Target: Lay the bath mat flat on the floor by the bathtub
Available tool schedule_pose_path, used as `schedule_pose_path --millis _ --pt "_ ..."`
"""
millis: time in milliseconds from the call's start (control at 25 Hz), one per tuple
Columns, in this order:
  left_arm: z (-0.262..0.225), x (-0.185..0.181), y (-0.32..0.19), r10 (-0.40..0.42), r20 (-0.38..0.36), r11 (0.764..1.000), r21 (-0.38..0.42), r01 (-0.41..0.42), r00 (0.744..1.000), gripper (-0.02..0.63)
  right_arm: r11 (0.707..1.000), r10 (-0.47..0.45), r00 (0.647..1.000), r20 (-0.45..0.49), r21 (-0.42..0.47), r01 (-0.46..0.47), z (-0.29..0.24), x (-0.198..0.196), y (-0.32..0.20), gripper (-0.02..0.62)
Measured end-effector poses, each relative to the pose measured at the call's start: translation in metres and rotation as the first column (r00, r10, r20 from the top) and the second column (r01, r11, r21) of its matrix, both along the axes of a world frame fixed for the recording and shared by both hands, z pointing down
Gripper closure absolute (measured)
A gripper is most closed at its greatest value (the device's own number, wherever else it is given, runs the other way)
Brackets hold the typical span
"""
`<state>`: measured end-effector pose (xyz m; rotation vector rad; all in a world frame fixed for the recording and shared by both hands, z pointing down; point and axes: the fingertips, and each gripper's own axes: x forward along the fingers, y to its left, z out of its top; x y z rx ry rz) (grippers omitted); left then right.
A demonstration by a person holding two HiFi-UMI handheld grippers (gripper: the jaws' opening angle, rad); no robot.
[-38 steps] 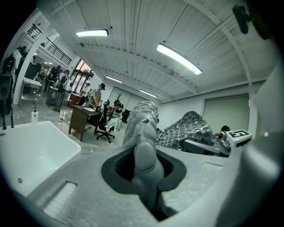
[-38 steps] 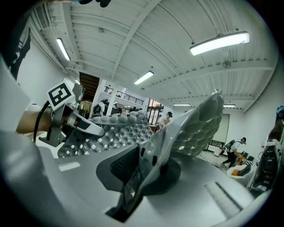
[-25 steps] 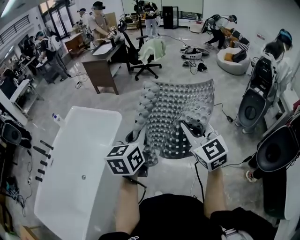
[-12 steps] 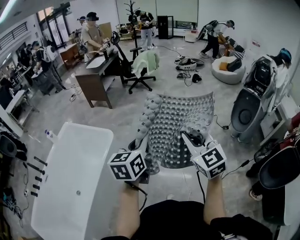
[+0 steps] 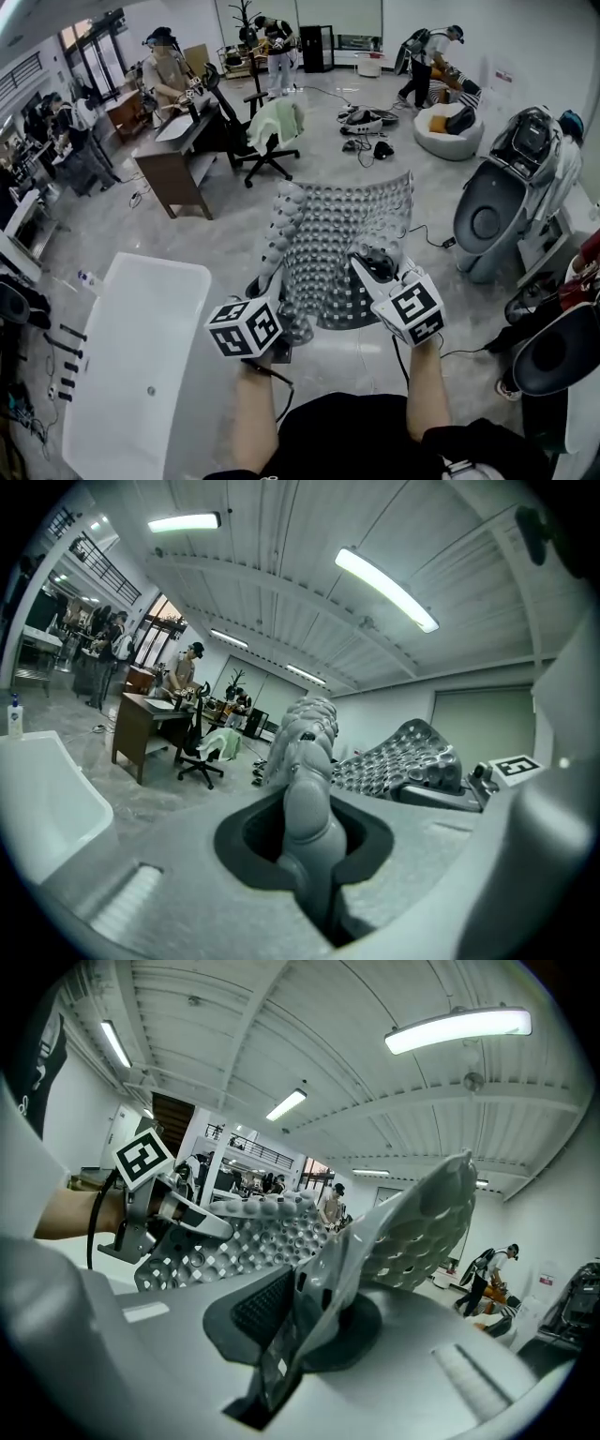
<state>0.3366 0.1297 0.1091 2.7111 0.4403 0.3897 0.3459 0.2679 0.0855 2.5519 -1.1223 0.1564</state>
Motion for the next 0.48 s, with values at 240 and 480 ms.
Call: schedule_pose_path --millis 240,480 --pt "0.000 -0.003 -0.041 -0.134 0.017 0.991 0.011 0.134 0.991 0.577 0.991 -0.132 0.991 0.017 0.002 0.132 0.003 0.020 -0.044 0.561" --pt "-0.002 -0.043 -0.101 -0.333 0.022 0.943 0.029 0.332 0.943 0.577 0.944 -0.331 0.943 0.023 0.021 0.330 0.007 0.003 -0.109 0.561"
